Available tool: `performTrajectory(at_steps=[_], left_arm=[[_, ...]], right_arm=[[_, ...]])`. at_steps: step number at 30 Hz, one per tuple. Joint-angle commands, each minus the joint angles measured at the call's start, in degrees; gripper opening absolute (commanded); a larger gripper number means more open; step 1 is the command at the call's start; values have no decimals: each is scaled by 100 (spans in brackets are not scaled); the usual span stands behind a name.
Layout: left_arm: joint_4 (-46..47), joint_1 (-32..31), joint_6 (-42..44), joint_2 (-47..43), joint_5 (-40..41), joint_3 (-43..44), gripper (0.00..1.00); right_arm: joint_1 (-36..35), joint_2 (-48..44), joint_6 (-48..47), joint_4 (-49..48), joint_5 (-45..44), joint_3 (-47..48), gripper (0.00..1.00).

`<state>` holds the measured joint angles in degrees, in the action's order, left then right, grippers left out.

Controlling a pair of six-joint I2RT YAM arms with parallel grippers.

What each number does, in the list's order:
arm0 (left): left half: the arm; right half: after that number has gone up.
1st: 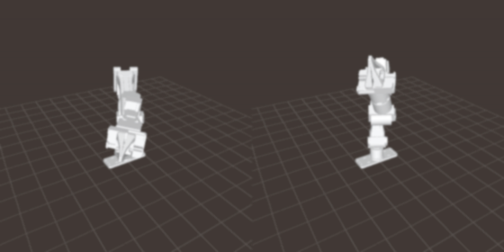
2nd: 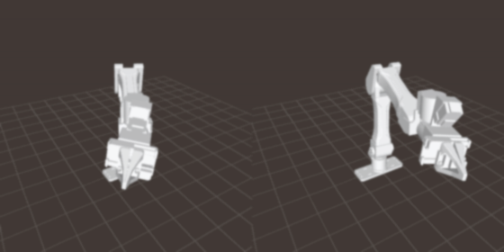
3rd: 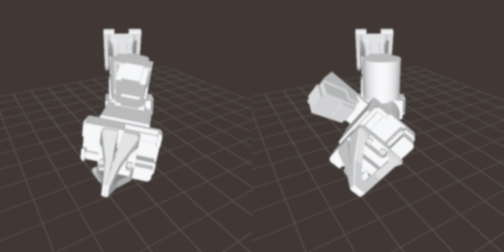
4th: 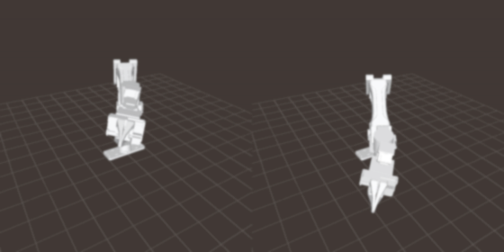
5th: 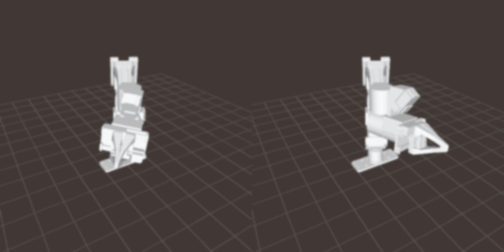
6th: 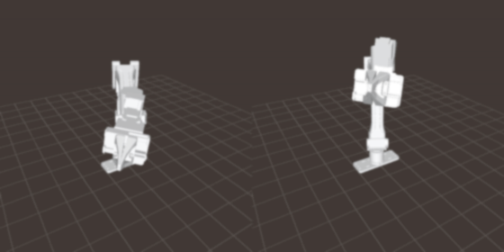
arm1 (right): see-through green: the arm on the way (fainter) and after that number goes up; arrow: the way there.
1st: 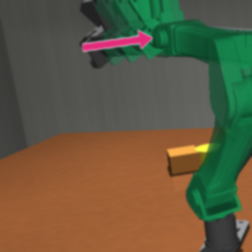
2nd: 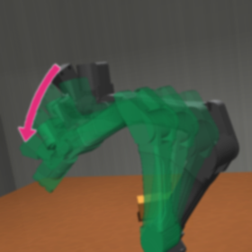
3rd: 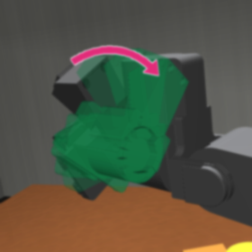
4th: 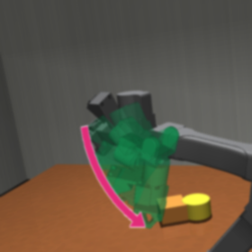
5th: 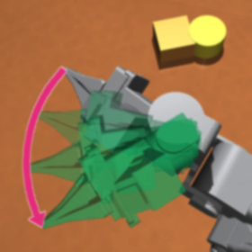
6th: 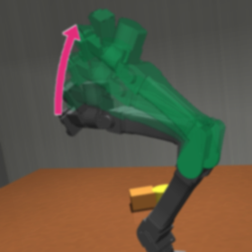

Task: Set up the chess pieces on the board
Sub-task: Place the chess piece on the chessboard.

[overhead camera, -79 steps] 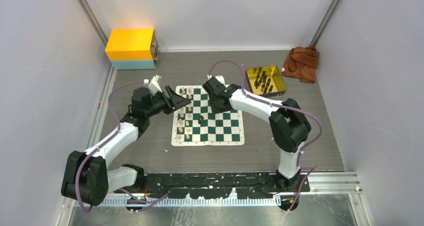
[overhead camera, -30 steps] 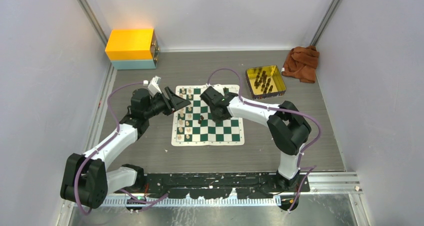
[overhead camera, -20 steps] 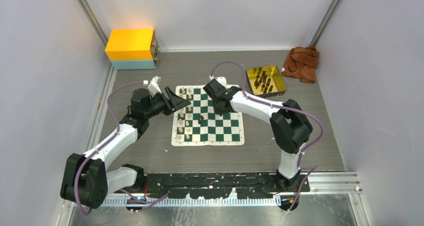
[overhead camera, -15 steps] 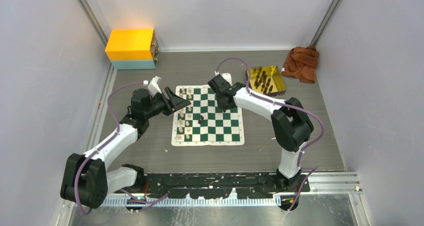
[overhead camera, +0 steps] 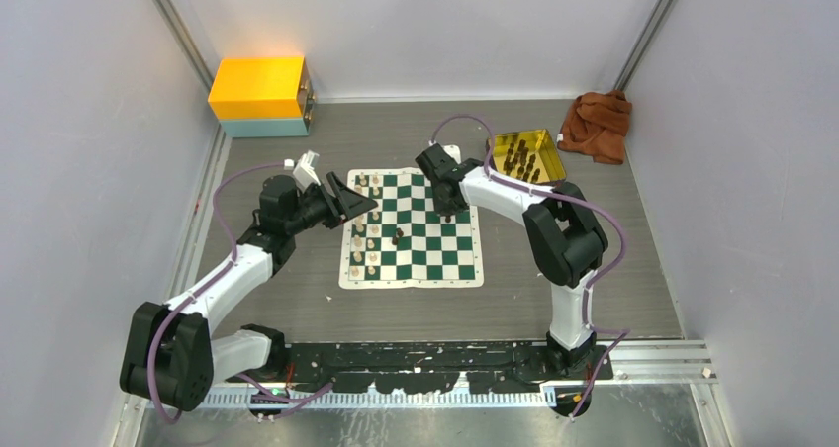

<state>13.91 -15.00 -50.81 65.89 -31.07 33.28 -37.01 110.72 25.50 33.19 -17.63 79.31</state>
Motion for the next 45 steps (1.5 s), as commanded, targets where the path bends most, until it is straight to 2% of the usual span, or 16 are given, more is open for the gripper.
performTrajectory(at_steps=[1,15,21,28,45], left_arm=[[276,-20,45,58,-13,-4,57],[340,-20,36,162,-21,19,57],[340,-20,36,155,-19,13,57],[349,-20,10,164,-22,30,57],[323,-20,-8,92,2,9,57]], right_arm=[[49,4,-90,-168,47,270,3],[106,104,-124,-181,101,340,4],[104,120,-140,-155,120,323,19],[104,68,-158,-124,102,344,29],[20,-369,-355,106,46,633,33]])
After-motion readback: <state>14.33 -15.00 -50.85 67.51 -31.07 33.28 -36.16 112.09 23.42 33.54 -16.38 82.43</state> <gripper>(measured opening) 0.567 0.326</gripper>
